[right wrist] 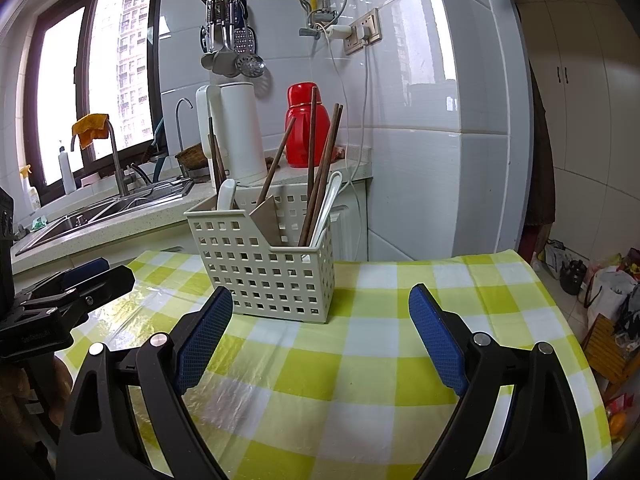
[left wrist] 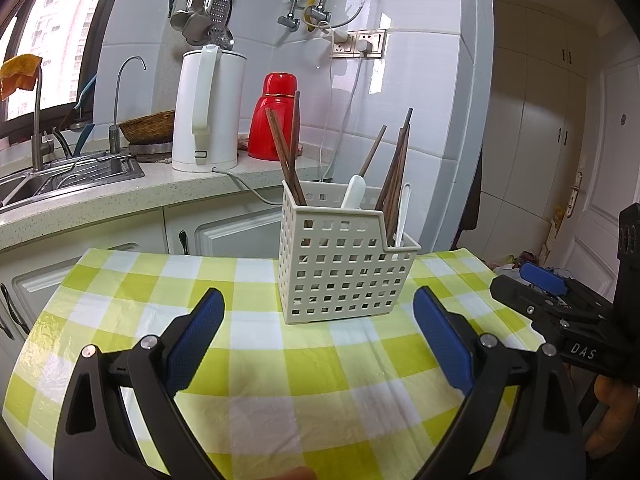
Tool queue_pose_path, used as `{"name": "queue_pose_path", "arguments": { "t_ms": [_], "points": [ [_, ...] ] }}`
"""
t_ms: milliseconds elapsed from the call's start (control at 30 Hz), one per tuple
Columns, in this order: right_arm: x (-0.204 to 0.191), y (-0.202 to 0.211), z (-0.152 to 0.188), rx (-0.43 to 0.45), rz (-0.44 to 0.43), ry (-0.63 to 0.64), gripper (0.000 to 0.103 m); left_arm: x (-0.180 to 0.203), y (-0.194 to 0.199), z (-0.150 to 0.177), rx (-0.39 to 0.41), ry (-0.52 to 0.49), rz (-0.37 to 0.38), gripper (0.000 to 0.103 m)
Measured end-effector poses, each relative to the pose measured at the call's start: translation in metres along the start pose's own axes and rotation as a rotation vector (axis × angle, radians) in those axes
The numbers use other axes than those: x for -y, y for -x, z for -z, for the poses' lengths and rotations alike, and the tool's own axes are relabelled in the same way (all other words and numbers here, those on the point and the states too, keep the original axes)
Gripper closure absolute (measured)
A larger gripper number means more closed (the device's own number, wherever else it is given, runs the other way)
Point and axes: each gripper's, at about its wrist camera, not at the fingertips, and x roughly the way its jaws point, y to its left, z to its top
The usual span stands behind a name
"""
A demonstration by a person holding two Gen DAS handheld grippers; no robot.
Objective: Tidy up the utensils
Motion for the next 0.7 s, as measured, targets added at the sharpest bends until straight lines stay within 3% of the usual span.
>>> {"name": "queue_pose_path", "arguments": {
  "t_ms": [700],
  "points": [
    [-0.0006, 0.0003, -0.0002, 0.001, 0.002, 0.002, 0.019, 0.0002, 0.0003, -0.0009, 0.001, 0.001, 0.003, 0.009]
  ]
}}
